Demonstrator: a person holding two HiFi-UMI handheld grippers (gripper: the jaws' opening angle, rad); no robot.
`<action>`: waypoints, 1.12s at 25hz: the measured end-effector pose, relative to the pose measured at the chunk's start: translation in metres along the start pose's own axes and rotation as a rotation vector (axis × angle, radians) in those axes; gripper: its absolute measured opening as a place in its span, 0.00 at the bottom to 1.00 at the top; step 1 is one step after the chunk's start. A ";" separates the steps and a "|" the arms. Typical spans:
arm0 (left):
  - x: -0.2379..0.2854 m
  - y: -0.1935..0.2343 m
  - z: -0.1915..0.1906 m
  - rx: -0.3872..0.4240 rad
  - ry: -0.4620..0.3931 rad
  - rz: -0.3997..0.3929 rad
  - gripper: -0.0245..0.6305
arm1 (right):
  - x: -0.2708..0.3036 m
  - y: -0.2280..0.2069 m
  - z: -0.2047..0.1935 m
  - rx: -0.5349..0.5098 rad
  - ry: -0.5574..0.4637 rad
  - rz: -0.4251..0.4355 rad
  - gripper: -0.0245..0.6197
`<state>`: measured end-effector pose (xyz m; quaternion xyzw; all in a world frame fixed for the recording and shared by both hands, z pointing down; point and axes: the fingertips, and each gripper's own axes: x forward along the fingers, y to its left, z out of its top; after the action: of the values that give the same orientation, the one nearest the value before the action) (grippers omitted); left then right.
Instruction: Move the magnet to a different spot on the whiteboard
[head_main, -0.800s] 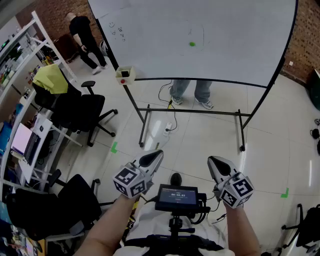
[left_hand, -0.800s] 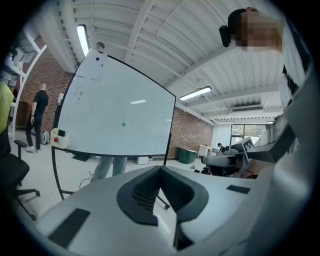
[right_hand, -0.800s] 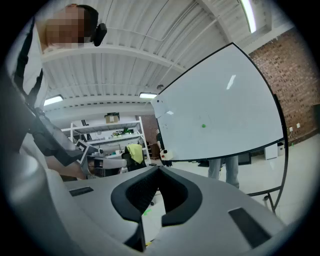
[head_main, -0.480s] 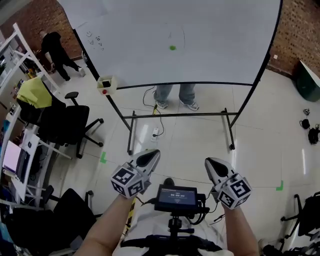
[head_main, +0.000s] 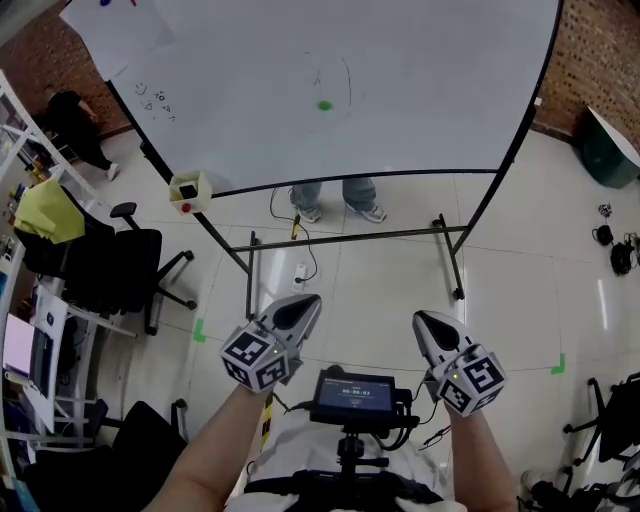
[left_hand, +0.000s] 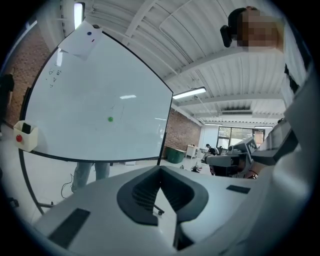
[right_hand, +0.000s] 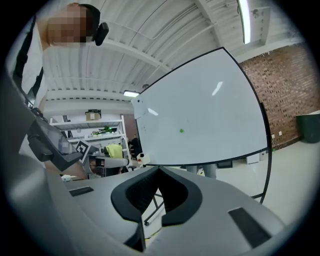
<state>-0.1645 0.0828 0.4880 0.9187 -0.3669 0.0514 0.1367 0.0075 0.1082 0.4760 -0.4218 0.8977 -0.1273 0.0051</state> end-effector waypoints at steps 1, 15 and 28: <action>0.005 0.005 0.003 0.002 0.003 -0.004 0.07 | 0.006 -0.003 0.003 0.001 -0.002 -0.002 0.08; 0.035 0.067 0.028 0.032 0.014 -0.061 0.07 | 0.071 -0.023 0.021 0.000 -0.028 -0.049 0.08; 0.053 0.120 0.056 0.056 -0.033 -0.134 0.07 | 0.117 -0.034 0.046 -0.052 -0.056 -0.137 0.08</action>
<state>-0.2086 -0.0514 0.4705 0.9455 -0.3050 0.0373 0.1082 -0.0366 -0.0122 0.4511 -0.4857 0.8692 -0.0921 0.0107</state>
